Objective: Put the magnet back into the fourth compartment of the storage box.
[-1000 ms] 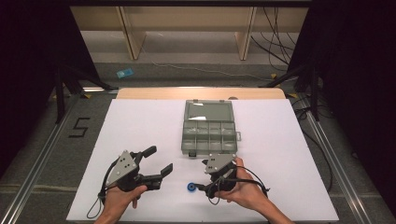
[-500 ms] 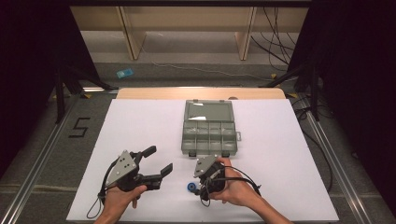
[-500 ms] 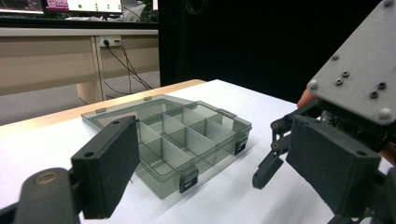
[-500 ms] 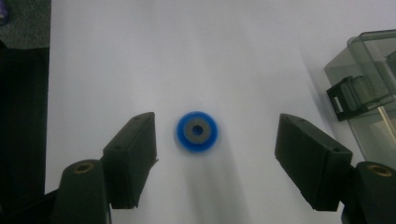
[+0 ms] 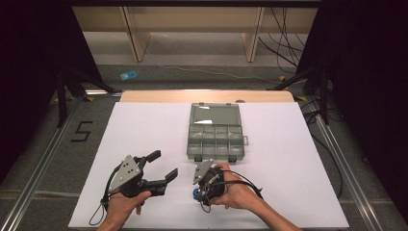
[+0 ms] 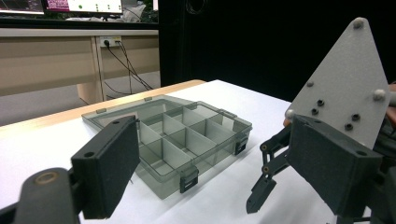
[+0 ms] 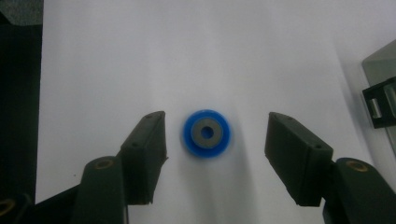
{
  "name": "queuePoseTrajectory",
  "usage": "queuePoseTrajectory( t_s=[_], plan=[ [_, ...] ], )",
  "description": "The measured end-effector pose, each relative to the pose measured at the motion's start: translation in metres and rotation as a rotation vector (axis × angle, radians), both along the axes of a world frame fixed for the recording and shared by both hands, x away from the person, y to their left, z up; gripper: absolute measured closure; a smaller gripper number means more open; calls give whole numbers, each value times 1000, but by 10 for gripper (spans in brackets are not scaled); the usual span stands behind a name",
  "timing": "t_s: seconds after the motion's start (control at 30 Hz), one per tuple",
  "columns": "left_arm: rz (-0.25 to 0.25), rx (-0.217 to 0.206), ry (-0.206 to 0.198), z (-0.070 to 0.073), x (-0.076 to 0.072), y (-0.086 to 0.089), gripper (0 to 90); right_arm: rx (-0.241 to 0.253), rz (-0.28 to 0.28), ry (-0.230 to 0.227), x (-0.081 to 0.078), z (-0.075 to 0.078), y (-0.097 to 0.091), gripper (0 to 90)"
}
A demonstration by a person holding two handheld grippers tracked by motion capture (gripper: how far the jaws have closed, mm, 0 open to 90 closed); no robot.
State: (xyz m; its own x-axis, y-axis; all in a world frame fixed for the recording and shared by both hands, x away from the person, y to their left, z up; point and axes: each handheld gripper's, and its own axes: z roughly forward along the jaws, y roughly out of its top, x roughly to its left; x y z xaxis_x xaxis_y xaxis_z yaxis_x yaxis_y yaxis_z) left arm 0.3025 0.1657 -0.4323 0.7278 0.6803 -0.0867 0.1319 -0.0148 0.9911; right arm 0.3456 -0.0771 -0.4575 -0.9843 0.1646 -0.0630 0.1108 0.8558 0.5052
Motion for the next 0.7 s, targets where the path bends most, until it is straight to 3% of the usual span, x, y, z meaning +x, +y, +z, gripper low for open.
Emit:
queuePoseTrajectory(
  t_s=[0.23, 0.7],
  plan=[
    [6, -1, 0, 0, 0, 1, 164, -61, 18, 22, 2, -3, 8, 472],
    [11, -1, -7, 1, 0, 2, 164, -134, 57, 56, 9, -8, 18, 551]
  ],
)
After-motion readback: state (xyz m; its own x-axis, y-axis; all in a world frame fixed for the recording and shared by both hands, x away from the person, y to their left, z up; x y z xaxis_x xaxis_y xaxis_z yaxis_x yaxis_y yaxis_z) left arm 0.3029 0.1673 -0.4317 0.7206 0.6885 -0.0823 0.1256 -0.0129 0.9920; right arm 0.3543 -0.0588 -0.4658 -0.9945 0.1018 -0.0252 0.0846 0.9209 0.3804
